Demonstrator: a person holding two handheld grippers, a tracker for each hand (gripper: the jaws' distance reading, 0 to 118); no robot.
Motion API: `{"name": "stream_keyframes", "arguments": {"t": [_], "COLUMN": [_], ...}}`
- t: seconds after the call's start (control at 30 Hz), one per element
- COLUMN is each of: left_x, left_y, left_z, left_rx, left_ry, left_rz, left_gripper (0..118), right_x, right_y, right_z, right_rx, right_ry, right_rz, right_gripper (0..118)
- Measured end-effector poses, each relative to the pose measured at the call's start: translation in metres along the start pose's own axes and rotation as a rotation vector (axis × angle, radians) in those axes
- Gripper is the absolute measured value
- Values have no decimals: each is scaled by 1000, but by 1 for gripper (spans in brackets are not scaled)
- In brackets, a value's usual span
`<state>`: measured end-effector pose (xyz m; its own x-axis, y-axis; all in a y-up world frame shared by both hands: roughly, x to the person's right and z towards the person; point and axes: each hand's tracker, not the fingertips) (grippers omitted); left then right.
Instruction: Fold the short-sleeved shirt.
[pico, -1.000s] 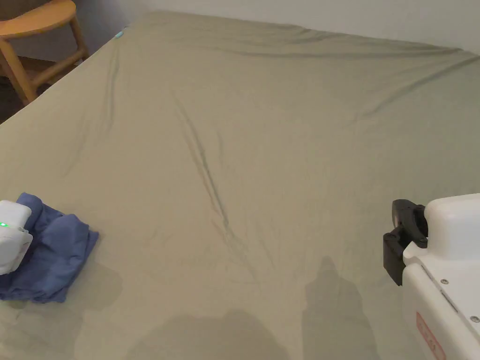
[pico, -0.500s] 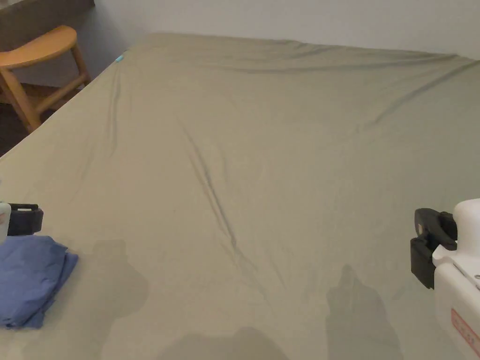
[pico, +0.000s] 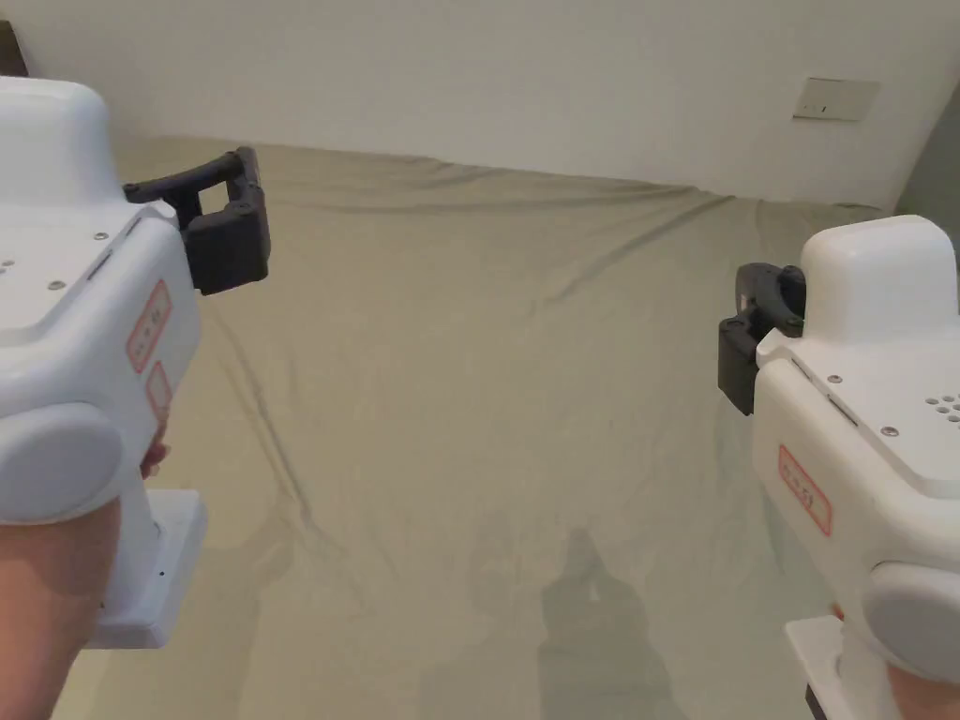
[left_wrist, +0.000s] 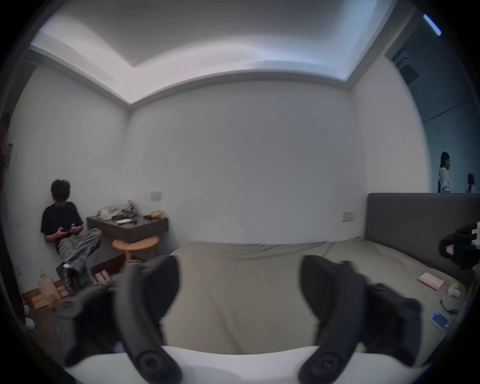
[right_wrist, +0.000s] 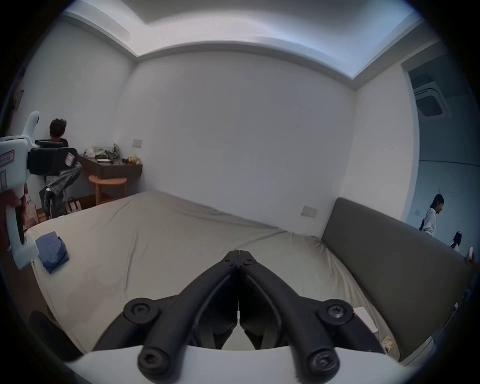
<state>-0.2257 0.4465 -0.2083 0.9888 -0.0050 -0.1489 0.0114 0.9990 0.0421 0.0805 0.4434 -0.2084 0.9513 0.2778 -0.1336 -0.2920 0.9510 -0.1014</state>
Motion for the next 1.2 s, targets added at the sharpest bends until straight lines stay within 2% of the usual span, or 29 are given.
{"name": "stream_keyframes", "arguments": {"t": [0.03,0.07,0.1,0.13,0.2,0.43,1.2], "left_x": [17,30,43,52,70,109,105], "left_y": [2,3,4,1,-1,-27,-35], "left_z": [6,12,17,20,30,67,74], "left_rx": [6,12,23,34,32,44,15], "left_ry": [-13,-25,-47,-92,-128,-112,-74], "left_rz": [-13,-19,-27,-32,-37,-123,-127], "left_gripper": [32,24,24,0,0,0,0], "right_x": [3,4,6,7,8,3,-9], "right_y": [1,1,1,1,-3,-22,-36], "right_z": [6,11,16,21,28,47,50], "right_rx": [12,21,31,39,53,58,64], "right_ry": [-6,-10,-14,-19,-25,-17,-33], "right_rz": [0,1,3,6,11,11,-57], "right_gripper": [1,1,1,1,1,1,1]}}
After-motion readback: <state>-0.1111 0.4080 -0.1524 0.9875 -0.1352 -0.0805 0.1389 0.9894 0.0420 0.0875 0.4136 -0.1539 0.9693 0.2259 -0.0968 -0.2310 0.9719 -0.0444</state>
